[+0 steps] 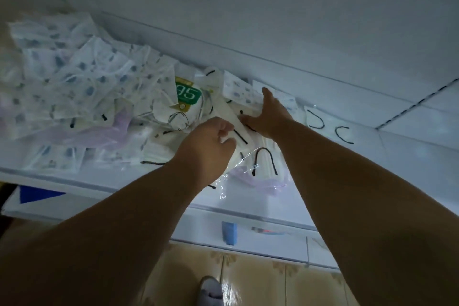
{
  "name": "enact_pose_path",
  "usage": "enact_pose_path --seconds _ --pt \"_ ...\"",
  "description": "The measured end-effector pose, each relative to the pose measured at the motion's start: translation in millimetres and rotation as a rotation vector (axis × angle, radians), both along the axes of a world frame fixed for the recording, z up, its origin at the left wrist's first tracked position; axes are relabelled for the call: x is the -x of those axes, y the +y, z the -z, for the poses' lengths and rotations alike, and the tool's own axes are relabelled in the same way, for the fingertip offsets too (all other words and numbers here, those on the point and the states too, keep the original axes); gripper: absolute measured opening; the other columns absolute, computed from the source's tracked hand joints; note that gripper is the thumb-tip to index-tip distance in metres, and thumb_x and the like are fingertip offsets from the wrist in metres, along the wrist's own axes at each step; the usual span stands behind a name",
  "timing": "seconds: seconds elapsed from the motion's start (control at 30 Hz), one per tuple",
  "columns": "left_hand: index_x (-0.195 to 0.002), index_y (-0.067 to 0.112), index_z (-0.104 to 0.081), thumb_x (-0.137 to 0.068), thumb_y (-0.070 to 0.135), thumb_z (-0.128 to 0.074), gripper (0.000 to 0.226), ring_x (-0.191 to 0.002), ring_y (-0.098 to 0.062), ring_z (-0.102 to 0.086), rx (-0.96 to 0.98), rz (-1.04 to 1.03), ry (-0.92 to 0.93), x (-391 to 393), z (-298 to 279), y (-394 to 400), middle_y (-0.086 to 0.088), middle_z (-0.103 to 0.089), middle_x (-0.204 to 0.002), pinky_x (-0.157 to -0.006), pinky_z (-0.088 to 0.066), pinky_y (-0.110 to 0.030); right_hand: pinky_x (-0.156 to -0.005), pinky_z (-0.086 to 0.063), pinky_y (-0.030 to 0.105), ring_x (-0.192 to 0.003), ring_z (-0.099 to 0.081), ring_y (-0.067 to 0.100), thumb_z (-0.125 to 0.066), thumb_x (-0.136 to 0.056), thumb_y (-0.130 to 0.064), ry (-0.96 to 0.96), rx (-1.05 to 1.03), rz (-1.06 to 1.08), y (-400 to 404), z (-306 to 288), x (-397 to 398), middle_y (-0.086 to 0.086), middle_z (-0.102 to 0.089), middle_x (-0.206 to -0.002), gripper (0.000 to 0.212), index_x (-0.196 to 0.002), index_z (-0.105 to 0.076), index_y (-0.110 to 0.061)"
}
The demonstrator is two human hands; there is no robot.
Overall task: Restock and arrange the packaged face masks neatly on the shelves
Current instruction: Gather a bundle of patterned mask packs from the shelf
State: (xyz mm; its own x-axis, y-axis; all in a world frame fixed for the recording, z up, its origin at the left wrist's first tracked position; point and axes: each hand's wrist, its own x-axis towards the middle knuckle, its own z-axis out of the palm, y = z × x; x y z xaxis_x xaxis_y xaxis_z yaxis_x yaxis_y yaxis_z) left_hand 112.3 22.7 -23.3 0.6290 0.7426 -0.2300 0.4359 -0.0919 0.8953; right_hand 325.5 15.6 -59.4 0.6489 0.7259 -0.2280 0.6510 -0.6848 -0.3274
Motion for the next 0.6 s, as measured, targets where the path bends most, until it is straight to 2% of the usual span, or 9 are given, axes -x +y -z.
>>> enact_pose_path --seconds 0.07,0.13,0.23,0.3,0.37,0.43,0.5,0.53,0.6 --pt "-0.121 0.028 -0.06 -0.096 0.021 -0.06 0.027 -0.109 -0.008 -0.056 -0.035 0.024 0.03 -1.5 9.4 -5.3 0.011 -0.058 -0.123 -0.097 -0.048 -0.029 -0.104 -0.043 0.045 -0.132 -0.048 0.033 -0.065 -0.084 -0.059 -0.065 0.032 -0.029 8.0 4.7 -3.7 0.01 -0.05 -0.143 0.078 -0.148 -0.035 -0.025" --pt "-0.126 0.027 -0.059 -0.096 0.022 -0.059 0.03 -0.107 -0.007 -0.055 -0.062 0.036 0.055 0.1 13.7 -9.7 0.013 -0.056 -0.121 -0.097 -0.048 -0.029 -0.094 -0.048 0.039 -0.119 -0.056 0.033 -0.054 -0.094 -0.04 -0.141 -0.009 -0.02 12.2 1.1 -3.8 0.011 -0.06 -0.127 0.039 -0.126 -0.057 -0.018" --pt "-0.12 0.026 -0.061 -0.097 0.021 -0.058 0.024 -0.101 -0.009 -0.057 -0.025 -0.005 0.008 -1.5 10.8 -11.2 0.014 -0.059 -0.113 -0.089 -0.046 -0.025 -0.073 -0.038 0.032 -0.101 -0.059 0.034 -0.041 -0.098 -0.016 -0.204 -0.126 0.034 2.9 -15.8 2.6 0.011 -0.065 -0.105 0.018 -0.1 -0.058 -0.015" --pt "-0.106 0.026 -0.062 -0.099 0.025 -0.057 0.008 -0.098 -0.015 -0.06 0.152 -0.121 -0.087 -3.1 2.8 -8.9 0.009 -0.064 -0.105 -0.085 -0.047 -0.028 -0.067 -0.03 0.029 -0.08 -0.051 0.028 -0.038 -0.097 -0.009 -0.198 -0.293 0.11 -11.3 -29.1 15.1 0.002 -0.058 -0.082 0.015 -0.091 -0.05 -0.017" --pt "-0.101 0.016 -0.062 -0.104 0.038 -0.049 0.026 -0.1 -0.024 -0.065 0.554 -0.315 -0.305 1.4 -9.3 -1.7 -0.004 -0.068 -0.107 -0.089 -0.048 -0.035 -0.065 -0.029 0.026 -0.07 -0.044 0.017 -0.041 -0.095 -0.005 -0.098 -0.54 0.124 -25.0 -43.5 42.5 -0.009 -0.048 -0.069 0.018 -0.086 -0.049 -0.019" --pt "-0.115 0.004 -0.061 -0.104 0.055 -0.036 0.057 -0.105 -0.033 -0.069 0.974 -0.429 -0.531 19.5 -18.2 4.6 -0.019 -0.07 -0.117 -0.092 -0.051 -0.043 -0.071 -0.037 0.02 -0.081 -0.05 0.006 -0.048 -0.093 -0.003 0.054 -0.697 0.047 -36.7 -55.0 80.3 -0.014 -0.059 -0.082 0.025 -0.095 -0.066 -0.019" --pt "-0.128 0.002 -0.06 -0.101 0.064 -0.03 0.074 -0.107 -0.035 -0.07 1.159 -0.434 -0.653 49.2 -25.0 12.0 -0.023 -0.068 -0.123 -0.096 -0.051 -0.046 -0.095 -0.042 0.016 -0.104 -0.056 0.009 -0.053 -0.083 0.004 0.104 -0.781 -0.171 -44.9 -56.4 116.6 -0.005 -0.068 -0.104 0.034 -0.1 -0.076 -0.015" --pt "-0.129 0.004 -0.065 -0.1 0.062 -0.032 0.073 -0.106 -0.032 -0.071 1.184 -0.408 -0.674 66.0 -27.9 14.9 -0.02 -0.068 -0.124 -0.097 -0.053 -0.044 -0.103 -0.042 0.023 -0.114 -0.056 0.015 -0.054 -0.079 0.003 0.069 -0.797 -0.301 -47.4 -53.2 132.1 0.002 -0.069 -0.112 0.035 -0.097 -0.078 -0.014" --pt "-0.121 0.007 -0.072 -0.099 0.048 -0.042 0.055 -0.1 -0.027 -0.073 1.194 -0.361 -0.696 98.6 -35.9 20.6 -0.014 -0.071 -0.121 -0.09 -0.058 -0.04 -0.106 -0.042 0.043 -0.126 -0.053 0.031 -0.054 -0.08 -0.006 -0.04 -0.759 -0.487 -46.2 -48.7 157.9 0.011 -0.066 -0.124 0.034 -0.097 -0.08 -0.02"
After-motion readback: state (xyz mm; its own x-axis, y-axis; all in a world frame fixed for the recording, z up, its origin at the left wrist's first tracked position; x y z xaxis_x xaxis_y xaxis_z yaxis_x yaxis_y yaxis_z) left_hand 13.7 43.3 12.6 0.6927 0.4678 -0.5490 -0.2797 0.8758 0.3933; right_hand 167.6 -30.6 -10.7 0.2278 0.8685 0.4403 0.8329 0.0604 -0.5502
